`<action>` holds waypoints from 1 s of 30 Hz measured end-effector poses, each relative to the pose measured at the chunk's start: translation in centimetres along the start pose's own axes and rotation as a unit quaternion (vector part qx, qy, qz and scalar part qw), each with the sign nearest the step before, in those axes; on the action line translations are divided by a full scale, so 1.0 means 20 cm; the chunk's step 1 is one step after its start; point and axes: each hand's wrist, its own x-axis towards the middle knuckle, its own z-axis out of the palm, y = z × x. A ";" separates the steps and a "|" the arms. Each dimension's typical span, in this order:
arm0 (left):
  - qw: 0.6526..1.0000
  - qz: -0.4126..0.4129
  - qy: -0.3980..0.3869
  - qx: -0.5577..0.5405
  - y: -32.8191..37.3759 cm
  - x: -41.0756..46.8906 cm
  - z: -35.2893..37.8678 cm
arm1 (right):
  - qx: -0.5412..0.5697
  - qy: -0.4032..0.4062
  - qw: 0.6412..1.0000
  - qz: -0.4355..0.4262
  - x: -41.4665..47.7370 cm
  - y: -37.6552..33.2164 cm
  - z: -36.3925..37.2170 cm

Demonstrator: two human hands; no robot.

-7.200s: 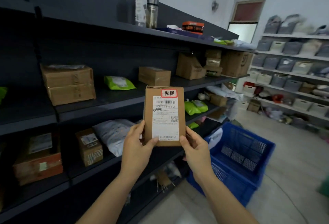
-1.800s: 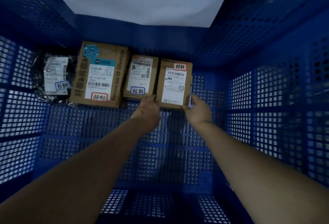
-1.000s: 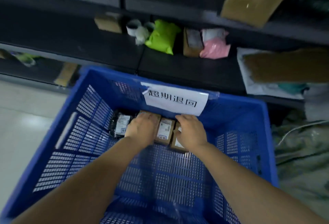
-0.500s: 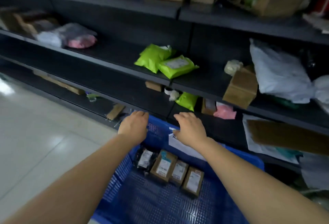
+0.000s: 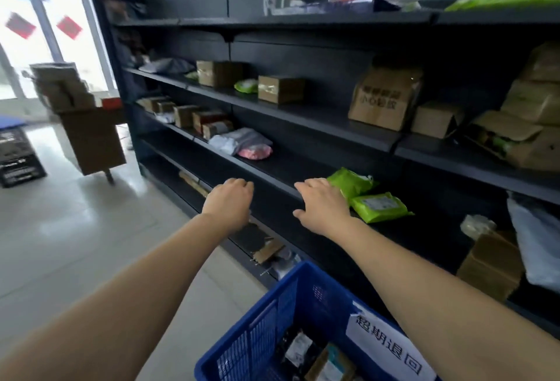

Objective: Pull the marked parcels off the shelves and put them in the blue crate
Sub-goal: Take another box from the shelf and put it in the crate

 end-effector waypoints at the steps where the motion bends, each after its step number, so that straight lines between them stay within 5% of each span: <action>1: 1.000 -0.007 0.007 0.006 -0.07 0.00 -0.04 | -0.003 0.001 1.000 -0.007 0.05 -0.06 -0.03; 18: 0.993 -0.077 0.073 0.056 -1.45 0.08 -0.35 | -0.012 0.058 0.997 -0.056 0.98 -1.16 -0.19; 30: 0.988 -0.120 0.086 0.053 -2.13 0.41 -0.23 | -0.013 0.067 0.994 -0.080 1.68 -1.57 -0.08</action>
